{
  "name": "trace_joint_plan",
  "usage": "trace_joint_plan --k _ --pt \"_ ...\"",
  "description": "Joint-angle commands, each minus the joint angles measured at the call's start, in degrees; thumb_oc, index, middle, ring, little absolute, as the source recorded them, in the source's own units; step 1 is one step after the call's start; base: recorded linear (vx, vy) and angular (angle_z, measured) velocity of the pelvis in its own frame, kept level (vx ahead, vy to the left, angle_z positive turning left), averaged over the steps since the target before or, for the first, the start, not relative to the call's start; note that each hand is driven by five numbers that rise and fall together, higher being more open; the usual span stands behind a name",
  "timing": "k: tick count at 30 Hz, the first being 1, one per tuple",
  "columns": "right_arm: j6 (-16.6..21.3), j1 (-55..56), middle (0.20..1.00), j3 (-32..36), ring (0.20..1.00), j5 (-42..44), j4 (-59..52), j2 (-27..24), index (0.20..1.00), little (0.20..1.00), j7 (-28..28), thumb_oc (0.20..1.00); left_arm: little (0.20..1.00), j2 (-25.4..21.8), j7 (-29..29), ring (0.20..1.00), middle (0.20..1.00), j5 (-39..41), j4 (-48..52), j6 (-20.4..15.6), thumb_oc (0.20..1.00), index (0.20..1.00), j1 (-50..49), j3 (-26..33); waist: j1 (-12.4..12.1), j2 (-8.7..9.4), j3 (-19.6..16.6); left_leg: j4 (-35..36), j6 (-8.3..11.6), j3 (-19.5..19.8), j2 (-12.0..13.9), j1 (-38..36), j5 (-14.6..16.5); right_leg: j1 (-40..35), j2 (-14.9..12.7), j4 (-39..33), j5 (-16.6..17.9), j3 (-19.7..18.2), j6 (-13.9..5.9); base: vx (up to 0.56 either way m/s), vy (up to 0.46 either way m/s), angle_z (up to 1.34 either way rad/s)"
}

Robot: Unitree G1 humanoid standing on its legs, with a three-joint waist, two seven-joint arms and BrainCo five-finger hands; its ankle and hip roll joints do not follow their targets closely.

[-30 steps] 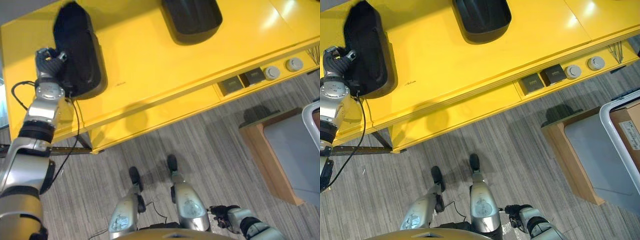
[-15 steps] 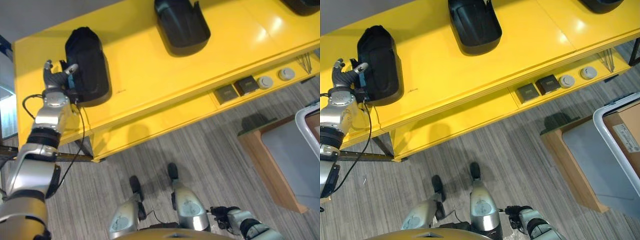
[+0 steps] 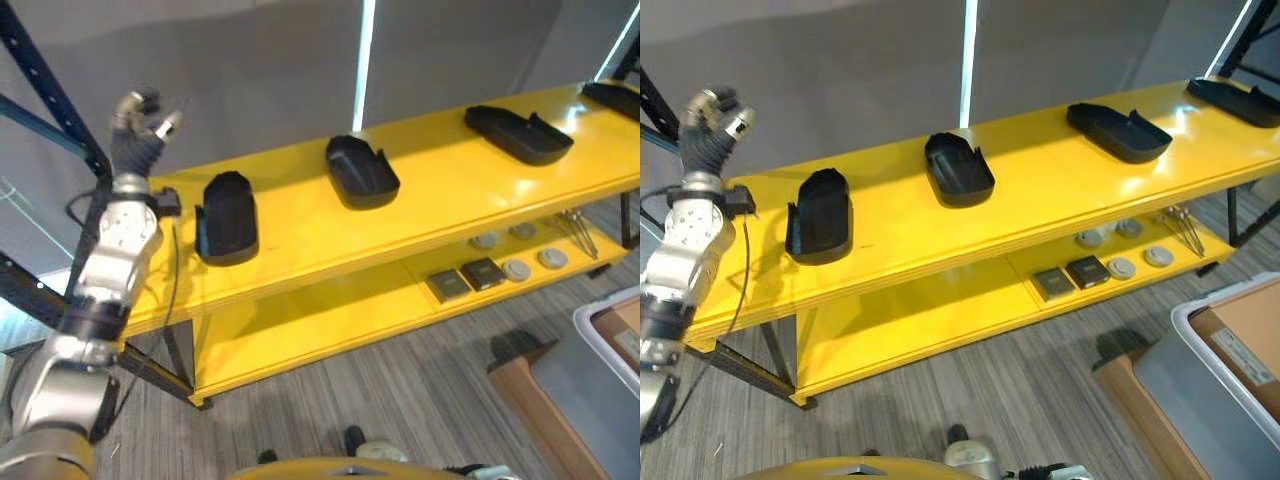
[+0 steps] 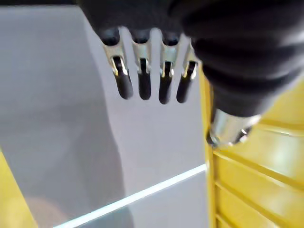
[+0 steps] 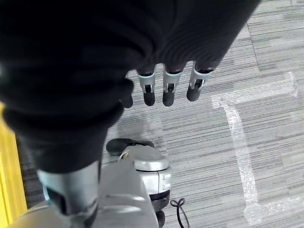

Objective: Move parts from the plastic box to the shelf.

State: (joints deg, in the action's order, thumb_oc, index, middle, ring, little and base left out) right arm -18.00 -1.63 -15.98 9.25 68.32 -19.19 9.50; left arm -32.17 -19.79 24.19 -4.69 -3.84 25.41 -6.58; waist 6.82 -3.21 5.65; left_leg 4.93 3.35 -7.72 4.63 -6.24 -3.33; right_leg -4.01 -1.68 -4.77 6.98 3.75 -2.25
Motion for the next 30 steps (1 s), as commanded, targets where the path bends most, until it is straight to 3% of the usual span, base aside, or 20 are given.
trace_joint_plan --k 1,3,5,9,13,18,30 --pt "-0.4 -1.1 1.0 0.19 1.0 1.36 2.88 2.65 1.0 1.0 0.24 1.0 0.2 1.08 3.64 0.2 0.2 -2.15 0.16 0.74 0.2 0.2 0.16 1.6 -0.98 1.76 2.24 0.07 -1.08 0.2 -1.65 -1.5 2.81 -3.39 0.41 -0.23 -5.07 -1.87 -0.94 -0.01 -0.001 0.08" --pt "-0.73 -0.52 1.0 1.5 1.0 1.56 2.81 4.01 1.0 1.0 -0.76 1.0 0.2 7.25 5.25 0.2 0.2 -4.9 5.56 1.2 0.2 0.2 -10.14 2.15 -3.0 2.46 2.32 0.07 -1.75 1.34 -2.02 -1.88 3.0 -4.07 0.32 -0.23 -4.87 -1.15 -0.77 -0.02 -0.007 0.12" --pt "-1.07 -0.48 1.0 1.8 1.0 1.47 2.76 4.12 1.0 1.0 -0.33 1.0 0.2 8.97 5.91 0.2 0.2 -4.1 6.85 0.64 0.2 0.2 -14.41 1.28 -3.84 2.64 2.21 0.07 -1.94 1.97 -2.17 -1.98 3.5 -4.35 0.26 -0.23 -5.14 -0.61 -0.83 0.0 -0.004 0.08" --pt "-1.05 -0.87 1.0 2.0 1.0 2.52 3.14 4.22 1.0 1.0 0.01 1.0 0.2 9.49 6.45 0.2 0.2 -5.06 7.08 0.72 0.2 0.2 -17.99 -0.91 -4.87 2.92 2.31 0.07 -2.02 2.44 -2.38 -1.76 3.56 -4.27 0.26 -0.23 -4.94 -0.02 -0.86 -0.01 -0.006 0.23" --pt "-1.04 -1.25 1.0 1.71 1.0 2.78 3.61 4.16 1.0 1.0 0.86 1.0 0.2 9.0 7.08 0.2 0.2 -4.48 6.03 -1.84 0.2 0.2 -19.44 -2.9 -5.2 2.95 2.26 0.07 -2.09 2.29 -2.46 -1.53 3.57 -3.99 0.11 -0.23 -4.79 0.4 -1.06 0.02 -0.006 0.05" --pt "-1.69 -0.1 1.0 1.09 1.0 2.68 3.68 4.22 1.0 1.0 0.29 1.0 0.2 7.71 6.21 0.2 0.2 -5.39 3.05 -4.48 0.2 0.2 -16.46 -4.87 -3.79 2.58 2.78 0.07 -2.06 0.52 -2.17 -0.81 3.75 -2.79 -0.15 -0.23 -4.43 0.35 -1.83 0.07 -0.018 -0.02" --pt "-0.33 1.14 1.0 -0.67 1.0 0.35 1.8 3.05 1.0 1.0 0.92 1.0 0.2 8.9 3.6 0.2 0.2 -5.25 -3.16 -1.21 0.2 0.2 -7.65 -7.48 -0.07 2.06 5.66 0.07 -1.69 -1.15 -1.09 2.23 3.07 1.13 0.62 -0.23 -3.87 -2.35 -2.08 0.01 -0.022 -0.1"
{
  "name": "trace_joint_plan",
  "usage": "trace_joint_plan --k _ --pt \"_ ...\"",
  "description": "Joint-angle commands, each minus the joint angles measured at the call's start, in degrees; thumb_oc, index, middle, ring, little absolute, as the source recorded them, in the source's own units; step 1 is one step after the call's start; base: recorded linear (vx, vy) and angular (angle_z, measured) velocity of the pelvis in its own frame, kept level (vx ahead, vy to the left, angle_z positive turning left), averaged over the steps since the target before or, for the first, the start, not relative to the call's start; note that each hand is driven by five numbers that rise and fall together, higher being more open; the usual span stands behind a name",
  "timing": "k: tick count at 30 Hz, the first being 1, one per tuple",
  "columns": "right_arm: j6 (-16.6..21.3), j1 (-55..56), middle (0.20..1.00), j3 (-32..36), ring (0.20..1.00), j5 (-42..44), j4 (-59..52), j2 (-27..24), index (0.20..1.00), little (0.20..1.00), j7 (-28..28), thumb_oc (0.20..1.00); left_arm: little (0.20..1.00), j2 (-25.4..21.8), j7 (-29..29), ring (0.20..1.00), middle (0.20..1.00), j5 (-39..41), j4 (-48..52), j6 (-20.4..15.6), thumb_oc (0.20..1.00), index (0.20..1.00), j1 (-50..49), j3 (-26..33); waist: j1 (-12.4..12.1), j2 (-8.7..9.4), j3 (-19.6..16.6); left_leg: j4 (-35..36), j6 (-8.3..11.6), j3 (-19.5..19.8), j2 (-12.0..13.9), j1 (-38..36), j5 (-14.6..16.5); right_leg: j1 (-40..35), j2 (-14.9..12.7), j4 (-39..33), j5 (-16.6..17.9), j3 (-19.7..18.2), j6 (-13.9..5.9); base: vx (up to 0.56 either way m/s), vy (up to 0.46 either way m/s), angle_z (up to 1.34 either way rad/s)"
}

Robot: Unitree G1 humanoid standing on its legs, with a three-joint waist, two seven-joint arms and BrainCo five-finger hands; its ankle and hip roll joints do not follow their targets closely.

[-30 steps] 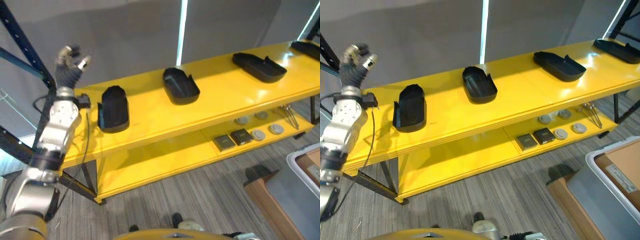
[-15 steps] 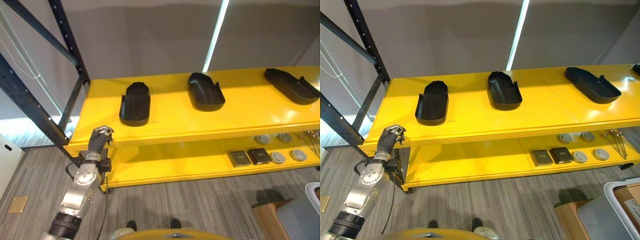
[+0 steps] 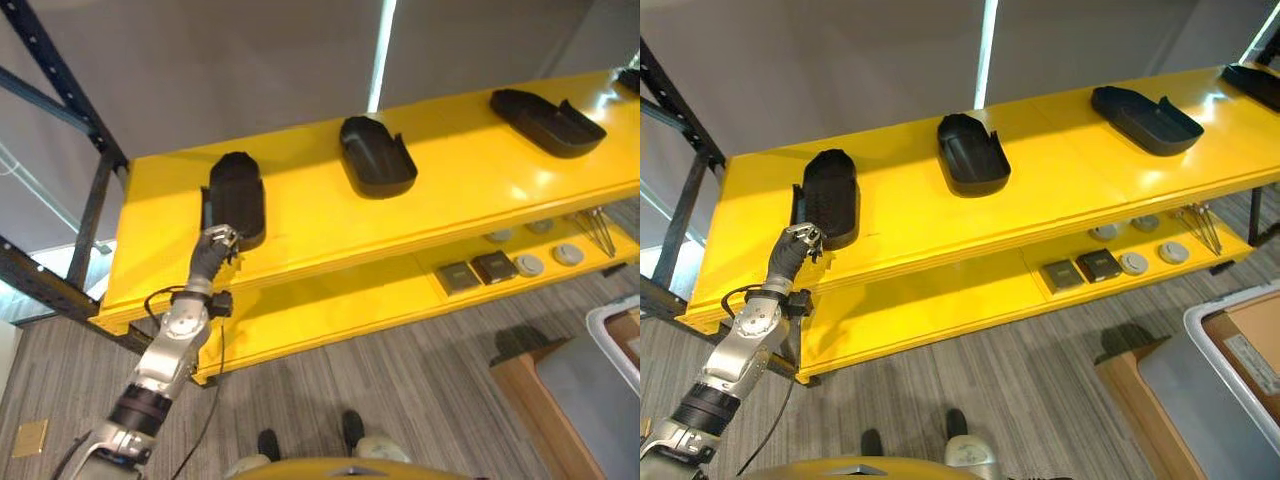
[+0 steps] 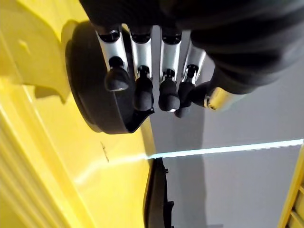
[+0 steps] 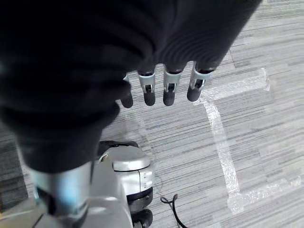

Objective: Move parts from the plastic box to the shelf.

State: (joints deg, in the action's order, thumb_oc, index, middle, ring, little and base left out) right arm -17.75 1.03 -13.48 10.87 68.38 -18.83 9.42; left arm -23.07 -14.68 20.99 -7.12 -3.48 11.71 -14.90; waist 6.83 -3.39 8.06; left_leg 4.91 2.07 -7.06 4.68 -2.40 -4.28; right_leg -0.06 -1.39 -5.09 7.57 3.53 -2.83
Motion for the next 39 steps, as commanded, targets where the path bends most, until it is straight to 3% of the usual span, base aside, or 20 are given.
trace_joint_plan --k 1,10,24,35,39 --pt "-0.63 -1.53 1.0 -3.19 1.0 -1.27 1.67 2.69 1.0 1.0 0.99 1.0 0.2 -0.13 -1.53 0.2 0.2 -1.94 -0.83 -1.46 0.2 0.2 6.12 0.78 -0.05 2.24 3.31 0.09 -0.41 -1.81 -1.12 -1.61 4.02 -2.79 0.35 0.09 -4.46 -2.18 -1.49 0.02 -0.02 -0.11" --pt "-1.05 -0.7 1.0 -3.27 1.0 -1.95 0.07 1.79 1.0 1.0 1.06 1.0 0.2 1.46 -4.54 0.2 0.2 -2.3 -4.09 0.19 0.2 0.2 7.04 -0.16 1.43 1.77 4.67 0.09 -0.04 -2.29 -0.54 -1.93 3.46 -2.8 0.82 0.09 -4.59 -2.99 -1.15 0.04 -0.009 -0.05" --pt "0.04 0.42 1.0 -4.03 1.0 -3.05 -1.72 0.67 1.0 1.0 0.67 1.0 0.2 1.54 -9.44 0.2 0.2 -1.0 -10.72 -2.2 0.2 0.2 12.38 0.29 3.69 1.61 7.36 0.09 0.45 -2.91 0.0 -1.21 2.47 -2.0 0.98 0.09 -4.55 -4.36 -1.07 0.01 0.002 -0.02" --pt "0.29 0.86 1.0 -4.67 1.0 -2.62 -2.16 0.46 1.0 1.0 0.15 1.0 0.2 1.02 -8.32 0.2 0.2 -0.04 -14.02 -2.66 0.2 0.2 15.54 0.84 4.4 1.94 8.2 0.09 0.57 -3.24 0.36 -1.42 2.03 -2.48 1.29 0.11 -4.85 -4.83 -0.89 0.01 0.001 -0.04" --pt "0.76 1.31 1.0 -3.49 1.0 -3.24 -1.14 1.07 1.0 1.0 0.33 1.0 0.2 1.59 -7.76 0.2 0.2 -1.42 -10.5 -4.68 0.2 0.2 12.52 0.79 3.53 1.84 7.4 0.09 0.66 -2.94 0.26 -2.12 2.06 -3.7 1.27 0.09 -5.23 -4.29 -0.85 0.0 0.0 0.0"
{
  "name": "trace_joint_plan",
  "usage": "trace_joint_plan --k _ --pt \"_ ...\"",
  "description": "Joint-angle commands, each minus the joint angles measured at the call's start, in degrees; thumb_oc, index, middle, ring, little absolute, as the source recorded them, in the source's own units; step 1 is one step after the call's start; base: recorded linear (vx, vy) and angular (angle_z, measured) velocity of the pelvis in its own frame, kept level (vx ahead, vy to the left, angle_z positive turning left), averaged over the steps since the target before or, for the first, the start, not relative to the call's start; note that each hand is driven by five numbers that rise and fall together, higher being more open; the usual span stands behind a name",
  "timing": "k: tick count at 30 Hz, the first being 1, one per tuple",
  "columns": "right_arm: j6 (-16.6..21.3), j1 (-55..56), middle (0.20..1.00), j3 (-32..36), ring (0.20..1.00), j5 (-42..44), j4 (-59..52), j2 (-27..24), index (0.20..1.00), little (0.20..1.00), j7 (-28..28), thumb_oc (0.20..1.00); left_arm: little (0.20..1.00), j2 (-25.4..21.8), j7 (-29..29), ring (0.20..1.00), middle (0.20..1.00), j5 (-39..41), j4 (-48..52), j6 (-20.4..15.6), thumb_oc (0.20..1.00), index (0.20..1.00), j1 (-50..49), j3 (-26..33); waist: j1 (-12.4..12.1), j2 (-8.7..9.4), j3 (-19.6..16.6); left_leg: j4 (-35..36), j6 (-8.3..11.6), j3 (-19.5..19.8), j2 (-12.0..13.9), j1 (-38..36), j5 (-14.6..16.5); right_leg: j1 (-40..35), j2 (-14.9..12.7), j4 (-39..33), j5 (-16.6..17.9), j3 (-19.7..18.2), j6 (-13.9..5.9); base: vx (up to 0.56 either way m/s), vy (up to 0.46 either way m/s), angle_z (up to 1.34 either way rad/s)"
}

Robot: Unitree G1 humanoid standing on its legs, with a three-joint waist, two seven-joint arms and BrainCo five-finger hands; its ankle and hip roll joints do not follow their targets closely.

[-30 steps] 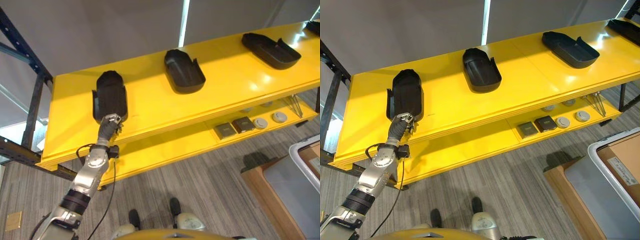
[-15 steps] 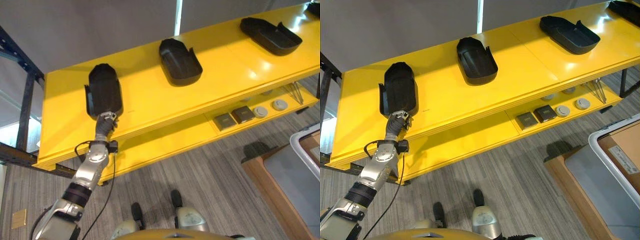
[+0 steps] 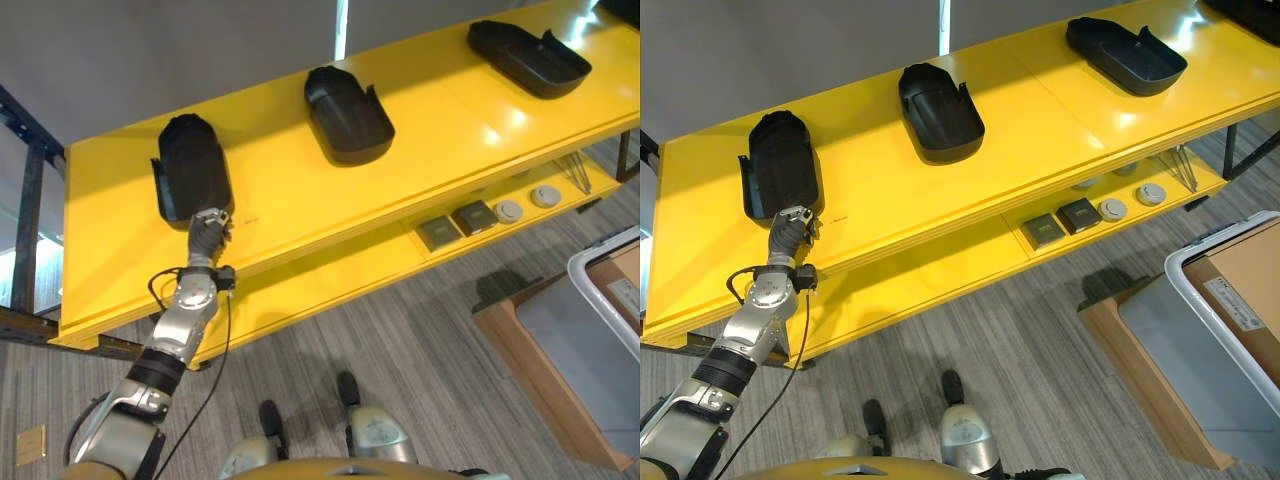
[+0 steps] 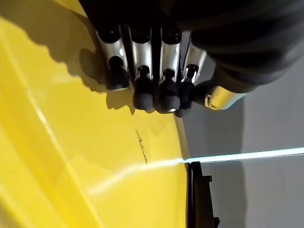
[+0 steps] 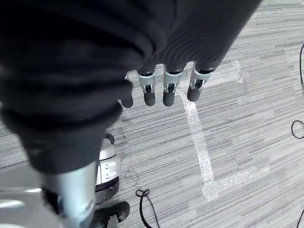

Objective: Move parts from the plastic box to the shelf.

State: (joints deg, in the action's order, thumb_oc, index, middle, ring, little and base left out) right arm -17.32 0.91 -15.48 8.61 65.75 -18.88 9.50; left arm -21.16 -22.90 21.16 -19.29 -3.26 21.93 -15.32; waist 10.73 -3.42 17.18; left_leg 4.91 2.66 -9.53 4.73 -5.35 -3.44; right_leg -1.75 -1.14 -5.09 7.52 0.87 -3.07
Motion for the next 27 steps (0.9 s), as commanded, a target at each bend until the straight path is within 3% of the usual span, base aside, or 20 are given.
trace_joint_plan --k 1,2,3,4,5,6,9,18,21,23,25,26,27 --pt "0.38 1.45 1.0 -1.37 1.0 -1.03 1.65 1.19 1.0 1.0 0.26 1.0 0.2 -0.3 0.47 0.2 0.2 -1.48 2.29 -5.05 0.2 0.2 1.81 1.27 -0.52 1.83 -1.84 0.09 0.09 -0.41 0.2 0.78 1.22 -2.16 0.99 0.09 -5.24 -1.53 -0.6 0.0 0.0 0.0" --pt "0.47 1.39 1.0 -0.63 1.0 -1.48 2.4 1.36 1.0 1.0 0.51 1.0 0.2 -0.34 2.07 0.2 0.2 -2.03 6.45 -5.63 0.2 0.2 -0.89 1.87 -1.39 1.63 -2.41 0.09 0.19 -0.08 0.17 0.48 1.2 -2.88 0.88 0.09 -5.54 -1.02 -0.47 0.0 0.0 0.0" --pt "0.47 1.25 1.0 -0.39 1.0 -1.53 2.63 1.47 1.0 1.0 0.53 1.0 0.363 -0.34 2.6 0.363 0.363 -1.75 8.47 -5.43 0.363 0.363 -2.03 2.08 -1.77 1.56 -2.55 0.09 0.25 0.06 0.15 0.36 1.22 -3.15 0.8 0.09 -5.63 -0.75 -0.44 0.0 0.0 0.0" --pt "0.48 1.21 1.0 -0.25 1.0 -1.51 2.76 1.52 1.0 1.0 0.54 1.0 0.46 -0.39 3.14 0.46 0.46 -1.56 9.57 -5.33 0.46 0.46 -2.82 2.16 -2.0 1.53 -2.64 0.09 0.27 0.16 0.1 0.26 1.26 -3.33 0.73 0.09 -5.7 -0.56 -0.44 -0.03 0.01 0.03" --pt "0.55 1.16 1.0 -0.05 1.0 -1.74 2.89 1.58 1.0 1.0 0.7 1.0 0.815 -0.49 3.7 0.815 0.815 -2.15 10.97 -5.44 0.815 0.815 -3.86 2.31 -2.3 1.47 -2.78 0.09 0.3 0.31 0.05 0.13 1.3 -3.58 0.65 0.09 -5.79 -0.29 -0.43 -0.05 0.019 0.08" --pt "0.37 0.96 1.0 0.36 1.0 -1.93 3.06 1.72 1.0 1.0 0.78 1.0 1.0 -0.89 3.79 1.0 1.0 -3.96 13.51 -5.64 1.0 1.0 -5.64 2.53 -2.94 1.34 -3.09 0.09 0.36 0.55 -0.04 -0.06 1.33 -4.02 0.5 0.09 -5.93 0.19 -0.39 -0.1 0.039 0.13" --pt "0.53 -0.7 1.0 1.02 1.0 -0.37 4.46 2.44 1.0 1.0 0.11 1.0 1.0 -3.25 4.59 1.0 1.0 -6.36 21.89 -6.9 1.0 1.0 -11.84 3.63 -6.11 1.11 -4.8 -0.09 0.25 1.95 -0.77 -0.5 1.63 -5.83 -0.2 0.09 -6.34 2.5 -0.16 -0.14 0.052 0.18" --pt "-0.83 -5.27 1.0 0.36 1.0 1.47 6.17 2.93 1.0 1.0 -0.25 1.0 1.0 -5.04 -2.76 1.0 1.0 -9.12 23.76 -10.77 1.0 1.0 -20.65 4.03 -11.15 2.27 -7.1 -0.38 -0.3 5.17 -2.06 -1.52 2.49 -7.73 -0.87 0.09 -6.51 5.69 0.0 -0.09 0.008 0.24" --pt "-1.82 -6.69 1.0 -0.06 1.0 2.33 6.38 2.98 1.0 1.0 0.15 1.0 1.0 -5.52 -5.29 1.0 1.0 -13.8 17.03 -8.44 1.0 1.0 -23.06 1.59 -12.46 2.73 -7.51 -0.43 -0.49 6.5 -2.43 -1.87 2.7 -8.06 -0.85 0.15 -6.48 6.24 0.1 -0.08 -0.005 0.15" --pt "-1.61 -7.34 1.0 -0.35 1.0 3.43 6.84 3.27 1.0 1.0 0.21 1.0 1.0 -4.6 -6.28 1.0 1.0 -9.88 9.75 -5.72 1.0 1.0 -24.73 -0.1 -13.08 3.02 -7.77 -0.48 -0.64 7.02 -2.7 -2.0 2.81 -8.18 -0.82 0.22 -6.53 6.48 0.15 -0.06 0.003 0.24" --pt "-1.49 -7.64 1.0 -0.57 1.0 4.44 6.96 3.37 1.0 1.0 0.04 1.0 1.0 -3.3 -6.66 1.0 1.0 -7.96 3.1 -7.64 1.0 1.0 -25.77 -0.69 -13.41 3.19 -7.93 -0.51 -0.71 7.27 -2.87 -2.02 2.81 -8.15 -0.85 0.24 -6.44 6.74 0.08 -0.05 0.012 0.12" --pt "-1.58 -7.96 1.0 -0.54 1.0 4.78 7.18 3.52 1.0 1.0 -0.04 1.0 1.0 -1.84 -6.29 1.0 1.0 -10.66 -3.74 -10.43 1.0 1.0 -27.25 -1.06 -13.68 3.35 -8.1 -0.58 -0.82 7.36 -2.93 -2.06 2.86 -8.13 -0.85 0.31 -6.45 6.88 0.08 -0.05 0.025 0.06" --pt "-2.01 -8.24 1.0 -0.37 1.0 4.66 7.23 3.65 1.0 1.0 -0.15 1.0 1.0 -0.29 -5.69 1.0 1.0 -10.31 -10.25 -10.88 1.0 1.0 -28.49 -1.4 -13.96 3.49 -8.15 -0.72 -0.91 7.46 -2.97 -2.04 2.85 -8.07 -0.81 0.41 -6.3 6.84 0.12 -0.05 0.029 0.04"
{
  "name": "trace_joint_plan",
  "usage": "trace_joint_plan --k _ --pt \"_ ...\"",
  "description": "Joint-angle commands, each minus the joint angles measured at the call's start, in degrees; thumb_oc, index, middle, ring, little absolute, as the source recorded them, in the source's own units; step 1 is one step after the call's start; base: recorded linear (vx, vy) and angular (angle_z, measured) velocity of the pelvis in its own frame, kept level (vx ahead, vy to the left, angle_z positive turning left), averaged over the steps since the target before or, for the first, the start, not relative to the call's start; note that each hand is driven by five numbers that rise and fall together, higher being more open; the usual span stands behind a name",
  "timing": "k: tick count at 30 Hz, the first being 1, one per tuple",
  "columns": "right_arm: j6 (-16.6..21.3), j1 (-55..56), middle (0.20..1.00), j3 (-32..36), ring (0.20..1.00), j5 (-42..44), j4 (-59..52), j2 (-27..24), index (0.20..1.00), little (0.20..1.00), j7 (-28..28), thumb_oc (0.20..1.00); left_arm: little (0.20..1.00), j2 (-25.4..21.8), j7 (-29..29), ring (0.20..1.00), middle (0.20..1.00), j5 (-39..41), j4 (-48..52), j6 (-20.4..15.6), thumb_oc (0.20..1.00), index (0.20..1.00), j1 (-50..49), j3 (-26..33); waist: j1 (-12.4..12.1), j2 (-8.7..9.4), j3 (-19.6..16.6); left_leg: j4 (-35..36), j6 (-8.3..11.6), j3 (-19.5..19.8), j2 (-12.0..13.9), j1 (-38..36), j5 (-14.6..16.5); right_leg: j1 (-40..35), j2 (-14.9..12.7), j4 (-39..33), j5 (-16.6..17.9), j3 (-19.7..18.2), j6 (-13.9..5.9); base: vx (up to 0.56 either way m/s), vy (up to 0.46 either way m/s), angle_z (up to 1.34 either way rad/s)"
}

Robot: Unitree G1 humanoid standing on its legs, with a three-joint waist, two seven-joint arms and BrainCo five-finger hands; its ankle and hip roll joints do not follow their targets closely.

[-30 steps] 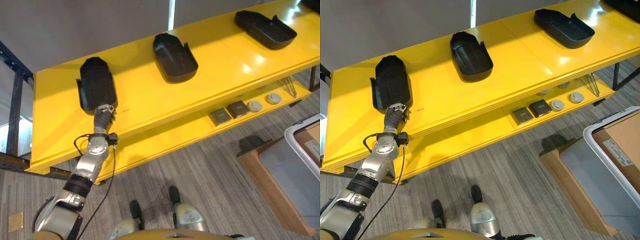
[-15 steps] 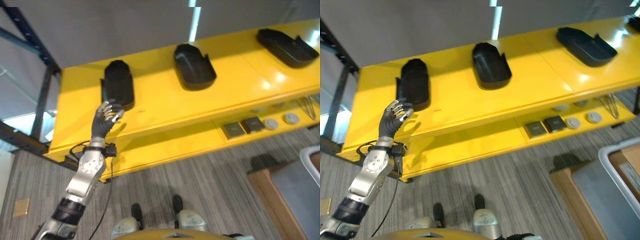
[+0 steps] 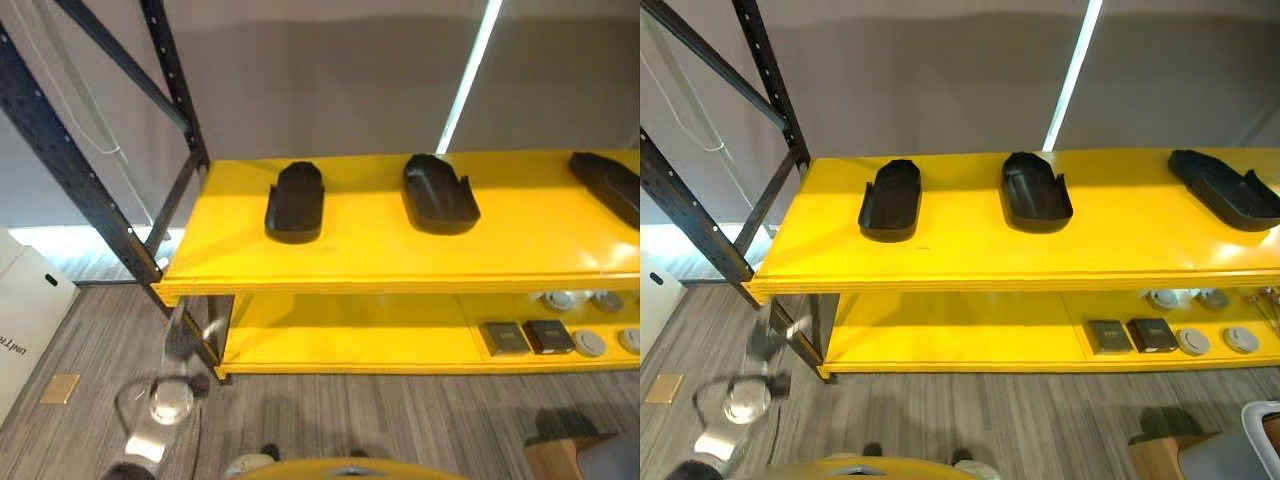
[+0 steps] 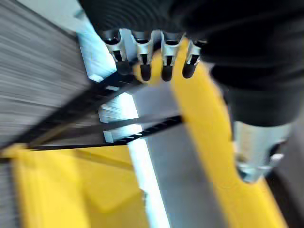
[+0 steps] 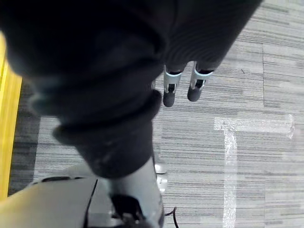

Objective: Move parts from the plastic box to the shelf.

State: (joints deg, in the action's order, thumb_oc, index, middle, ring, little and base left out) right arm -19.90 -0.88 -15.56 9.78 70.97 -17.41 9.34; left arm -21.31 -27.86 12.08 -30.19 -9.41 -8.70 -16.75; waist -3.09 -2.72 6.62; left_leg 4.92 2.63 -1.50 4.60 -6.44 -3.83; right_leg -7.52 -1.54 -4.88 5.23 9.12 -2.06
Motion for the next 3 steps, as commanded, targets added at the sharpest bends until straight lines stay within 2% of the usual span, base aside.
trace_joint_plan --k 1,2,3 --pt "0.65 -6.48 1.0 -0.21 1.0 3.48 2.26 2.21 1.0 1.0 -0.03 1.0 1.0 0.94 -0.7 1.0 1.0 -0.01 -3.06 -5.06 1.0 1.0 1.82 0.05 -0.25 2.77 2.35 -0.72 -0.94 -0.51 -2.84 -0.95 3.29 -2.27 -0.42 0.17 -3.99 -1.31 -0.92 -0.04 0.021 0.02" --pt "0.65 -6.48 1.0 -0.21 1.0 3.48 2.27 2.2 1.0 1.0 -0.03 1.0 1.0 0.96 -0.7 1.0 1.0 -0.01 -3.1 -5.08 1.0 1.0 1.84 0.04 -0.25 2.76 2.35 -0.72 -0.94 -0.51 -2.84 -0.94 3.29 -2.27 -0.42 0.17 -3.99 -1.31 -0.92 -0.02 0.035 -0.03" --pt "0.57 -6.57 1.0 -0.05 1.0 3.97 2.59 2.26 1.0 1.0 -0.38 1.0 1.0 3.19 2.76 1.0 1.0 2.68 -10.41 -4.83 1.0 1.0 0.83 1.45 -0.32 2.81 2.33 -0.74 -1.0 -0.7 -2.81 -1.29 3.45 -2.46 -0.42 0.21 -4.03 -1.31 -1.03 -0.01 0.043 -0.04"
